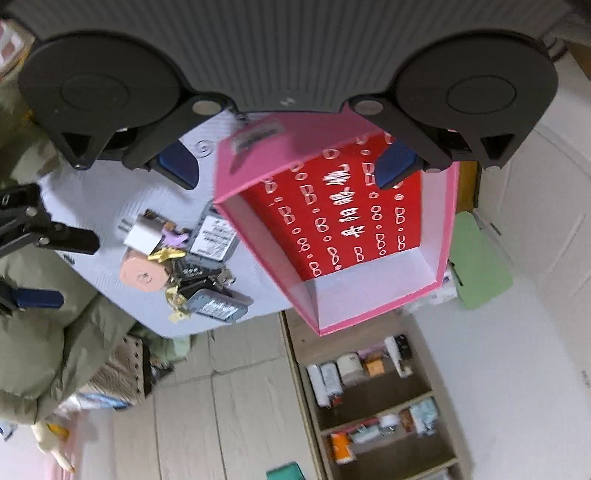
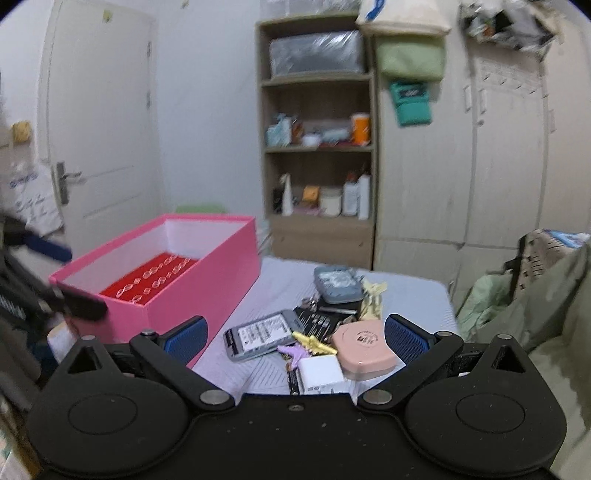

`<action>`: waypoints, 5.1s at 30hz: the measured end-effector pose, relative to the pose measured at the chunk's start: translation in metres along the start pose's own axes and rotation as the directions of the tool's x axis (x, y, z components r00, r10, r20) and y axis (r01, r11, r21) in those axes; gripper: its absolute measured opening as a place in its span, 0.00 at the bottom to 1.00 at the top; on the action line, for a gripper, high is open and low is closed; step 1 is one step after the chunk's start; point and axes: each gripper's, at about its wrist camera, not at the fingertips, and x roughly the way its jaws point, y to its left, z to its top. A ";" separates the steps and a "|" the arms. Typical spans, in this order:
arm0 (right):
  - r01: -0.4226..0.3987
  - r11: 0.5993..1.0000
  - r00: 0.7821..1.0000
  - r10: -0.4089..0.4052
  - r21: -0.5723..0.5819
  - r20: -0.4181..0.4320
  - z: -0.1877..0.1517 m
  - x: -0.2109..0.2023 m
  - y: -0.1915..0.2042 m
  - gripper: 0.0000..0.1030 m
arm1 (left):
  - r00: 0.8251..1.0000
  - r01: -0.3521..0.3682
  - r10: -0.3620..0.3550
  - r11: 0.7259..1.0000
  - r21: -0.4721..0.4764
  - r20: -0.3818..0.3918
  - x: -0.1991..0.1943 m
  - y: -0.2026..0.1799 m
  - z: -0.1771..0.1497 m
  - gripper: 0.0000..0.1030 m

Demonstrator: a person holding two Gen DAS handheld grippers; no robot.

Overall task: Organize rigid objects
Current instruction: 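Move both tools toward the table, right tool approaching the pink round case, then grasp the pink round case with the right gripper, then carry the pink case into the pink box and release it, then move the right gripper back to the table and grasp the grey battery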

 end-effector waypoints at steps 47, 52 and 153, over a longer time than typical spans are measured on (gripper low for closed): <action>-0.053 0.996 0.867 0.011 -0.070 -0.498 0.012 0.175 -0.082 0.76 | 0.987 -0.047 0.035 0.996 -0.073 -0.157 0.135 0.170 0.017 0.09; -0.013 0.996 0.865 -0.032 -0.087 -0.500 0.016 0.171 -0.077 0.76 | 0.988 -0.050 0.039 0.996 -0.071 -0.150 0.134 0.170 0.016 0.09; -0.219 0.934 0.747 0.346 0.281 -0.568 0.021 0.170 0.011 0.64 | 0.998 0.005 -0.016 0.982 -0.187 -0.056 0.131 0.184 0.003 0.10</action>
